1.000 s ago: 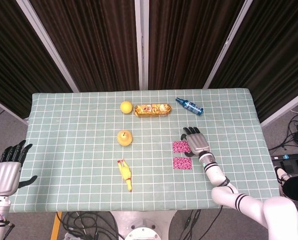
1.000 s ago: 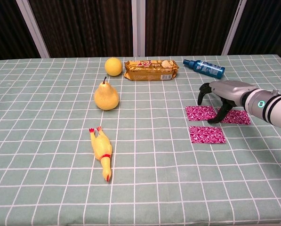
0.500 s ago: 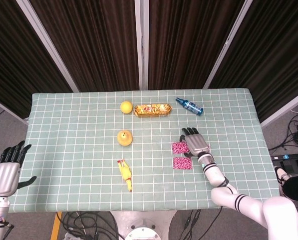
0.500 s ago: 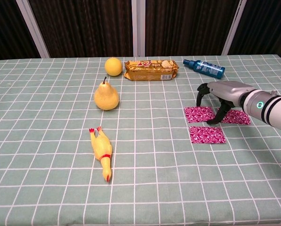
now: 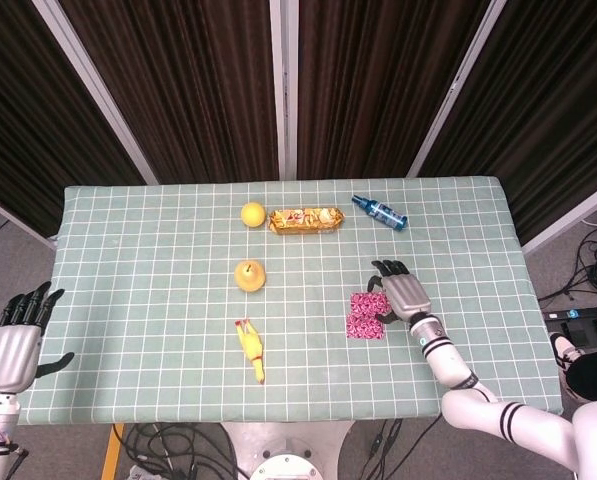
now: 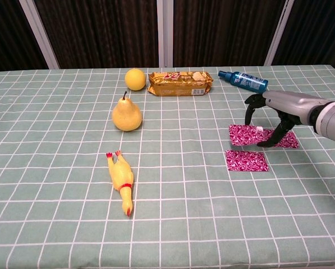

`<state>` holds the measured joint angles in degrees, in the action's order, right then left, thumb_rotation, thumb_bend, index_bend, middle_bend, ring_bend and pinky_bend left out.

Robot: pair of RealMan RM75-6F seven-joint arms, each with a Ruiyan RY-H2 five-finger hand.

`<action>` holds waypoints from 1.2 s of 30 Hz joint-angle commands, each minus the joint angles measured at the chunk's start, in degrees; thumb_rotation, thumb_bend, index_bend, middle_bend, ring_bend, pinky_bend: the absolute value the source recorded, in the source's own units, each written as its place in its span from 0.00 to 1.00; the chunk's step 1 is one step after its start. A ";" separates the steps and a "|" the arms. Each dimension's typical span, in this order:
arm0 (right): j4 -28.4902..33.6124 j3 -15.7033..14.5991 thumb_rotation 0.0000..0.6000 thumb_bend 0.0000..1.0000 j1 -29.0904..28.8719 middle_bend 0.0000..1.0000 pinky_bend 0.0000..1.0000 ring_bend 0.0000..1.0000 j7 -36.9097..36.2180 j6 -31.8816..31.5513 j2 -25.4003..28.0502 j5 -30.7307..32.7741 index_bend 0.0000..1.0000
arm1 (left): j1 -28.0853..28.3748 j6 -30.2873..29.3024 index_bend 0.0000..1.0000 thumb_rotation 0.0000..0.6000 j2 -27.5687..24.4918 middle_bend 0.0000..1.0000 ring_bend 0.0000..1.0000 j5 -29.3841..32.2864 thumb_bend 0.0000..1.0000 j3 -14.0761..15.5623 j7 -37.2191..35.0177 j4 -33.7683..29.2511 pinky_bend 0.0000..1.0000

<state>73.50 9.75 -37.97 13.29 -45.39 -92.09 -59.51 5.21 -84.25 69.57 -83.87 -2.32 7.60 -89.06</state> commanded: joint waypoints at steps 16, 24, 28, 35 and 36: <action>7.19 -3.70 1.00 0.11 2.65 0.07 0.00 0.00 5.13 -3.88 0.17 5.26 0.39 | -0.48 -0.44 0.16 1.00 0.26 0.16 0.13 -0.48 0.00 0.44 -1.46 0.95 0.14; 6.61 -3.68 1.00 0.11 2.38 0.07 0.00 0.00 5.74 -4.24 -0.76 5.79 0.38 | -0.53 -0.41 0.16 1.00 0.44 0.16 0.13 -0.57 0.00 0.47 -2.21 1.61 0.14; 6.25 -3.80 1.00 0.11 2.24 0.07 0.00 0.00 6.20 -4.22 -1.11 6.21 0.36 | -0.52 -0.37 0.16 1.00 0.57 0.16 0.13 -0.57 0.00 0.46 -2.44 1.83 0.14; 5.87 -4.15 1.00 0.11 2.10 0.07 0.00 0.00 6.64 -4.27 -1.52 6.07 0.35 | -0.56 -0.52 0.16 1.00 0.64 0.16 0.13 -0.69 0.00 0.42 -2.77 2.12 0.14; 5.86 -4.20 1.00 0.11 2.11 0.07 0.00 0.00 6.65 -4.26 -1.56 6.07 0.35 | -0.58 -0.51 0.16 1.00 0.64 0.16 0.13 -0.70 0.00 0.43 -2.78 2.15 0.14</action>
<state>79.37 5.55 -35.86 19.93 -49.64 -93.64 -53.43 4.64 -84.75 70.22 -84.56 -1.89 4.82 -86.91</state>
